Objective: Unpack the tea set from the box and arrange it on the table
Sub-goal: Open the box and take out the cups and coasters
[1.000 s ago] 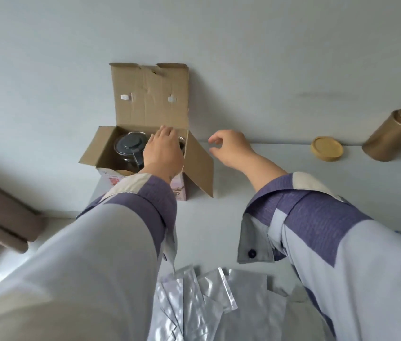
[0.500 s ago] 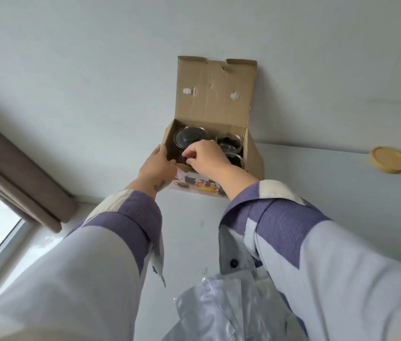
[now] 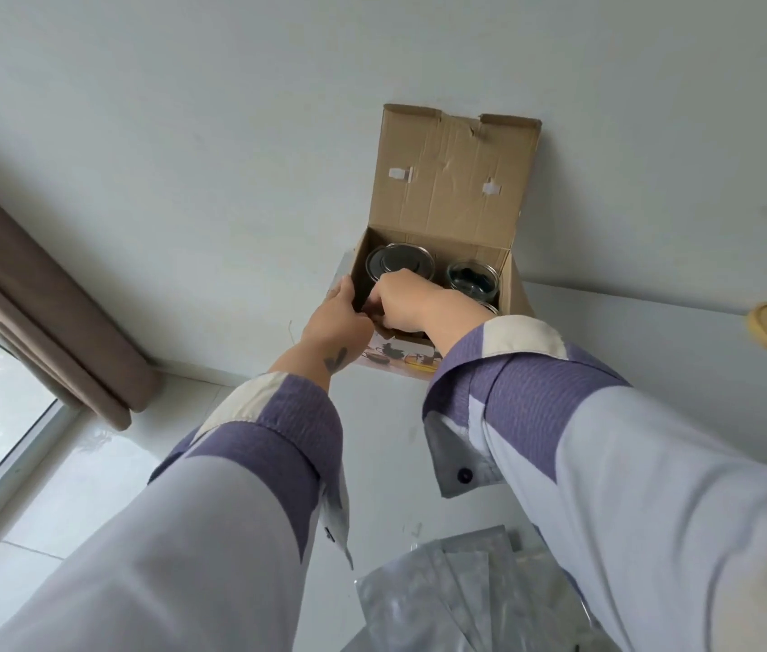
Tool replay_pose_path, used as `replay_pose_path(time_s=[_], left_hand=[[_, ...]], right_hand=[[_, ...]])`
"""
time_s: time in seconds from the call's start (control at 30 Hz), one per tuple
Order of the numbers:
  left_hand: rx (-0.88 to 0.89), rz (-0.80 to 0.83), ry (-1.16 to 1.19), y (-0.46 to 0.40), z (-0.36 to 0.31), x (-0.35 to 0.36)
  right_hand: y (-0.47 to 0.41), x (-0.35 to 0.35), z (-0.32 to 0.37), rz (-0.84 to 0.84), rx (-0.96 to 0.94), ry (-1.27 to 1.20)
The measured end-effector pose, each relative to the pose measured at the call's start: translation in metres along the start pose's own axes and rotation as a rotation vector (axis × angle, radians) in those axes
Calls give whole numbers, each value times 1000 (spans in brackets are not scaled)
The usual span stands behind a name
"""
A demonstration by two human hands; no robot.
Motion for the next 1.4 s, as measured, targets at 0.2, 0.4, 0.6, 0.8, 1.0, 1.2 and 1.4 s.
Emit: replay_pose_path(time_s=[0.2, 0.4, 0.6, 0.8, 1.0, 1.2, 1.4], left_hand=[[13, -7, -4, -2, 1, 1], [38, -17, 2, -2, 2, 1], [39, 0, -3, -4, 4, 1], [27, 25, -121, -7, 4, -2], [160, -121, -96, -6, -29, -28], [425, -189, -117, 7, -95, -35], [952, -172, -213, 51, -169, 6]], right_hand=[[-2, 1, 2, -1, -35, 37], [-2, 7, 2, -58, -22, 78], [2, -2, -1, -187, -51, 100], [15, -33, 7, -300, -68, 75], [41, -82, -12, -378, 7, -233], [79, -108, -61, -369, 201, -629], [136, -95, -118, -149, 510, -889]])
Point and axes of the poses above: each hand's wrist, its own y-axis away from the middle knuckle, its own x-axis out of the palm, z = x × y, the point moved 5 cm from there along -y, towards the middle knuckle, and after that the axes turned 7 degrees about -z, right-handed, at the moved point
